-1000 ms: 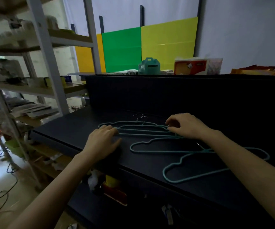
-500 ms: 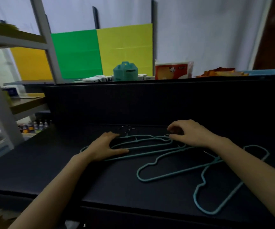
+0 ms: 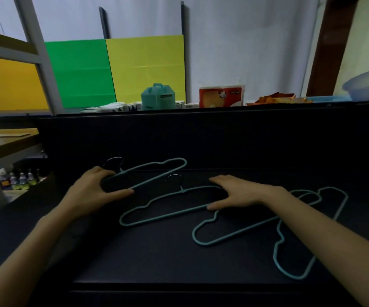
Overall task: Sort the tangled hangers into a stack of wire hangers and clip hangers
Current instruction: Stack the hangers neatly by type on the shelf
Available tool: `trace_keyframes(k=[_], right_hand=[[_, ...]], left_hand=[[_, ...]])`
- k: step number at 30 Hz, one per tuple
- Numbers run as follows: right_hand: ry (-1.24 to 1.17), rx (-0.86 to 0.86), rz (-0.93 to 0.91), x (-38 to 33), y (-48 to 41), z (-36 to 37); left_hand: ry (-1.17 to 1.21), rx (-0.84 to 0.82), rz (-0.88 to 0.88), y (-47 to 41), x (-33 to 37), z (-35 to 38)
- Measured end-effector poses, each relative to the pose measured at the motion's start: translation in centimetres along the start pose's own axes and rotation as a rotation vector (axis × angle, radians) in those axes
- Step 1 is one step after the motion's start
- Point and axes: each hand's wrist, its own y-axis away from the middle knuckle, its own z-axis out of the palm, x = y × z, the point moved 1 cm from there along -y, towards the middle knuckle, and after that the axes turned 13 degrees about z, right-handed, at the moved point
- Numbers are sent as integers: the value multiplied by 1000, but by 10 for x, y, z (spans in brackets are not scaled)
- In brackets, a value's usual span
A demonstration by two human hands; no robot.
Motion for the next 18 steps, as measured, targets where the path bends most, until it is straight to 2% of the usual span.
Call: trace_keyframes(k=[7,13,18], right_hand=[[34,77,-45,0,1,-5],[-19,292,-12,19,32,-22],[-26,435,85,68,87,-37]], left_hand=[[-19,1,-1,19,-7,-13],[-47,22,69,11,18,-14],[-57,40,154,-10,58,-5]])
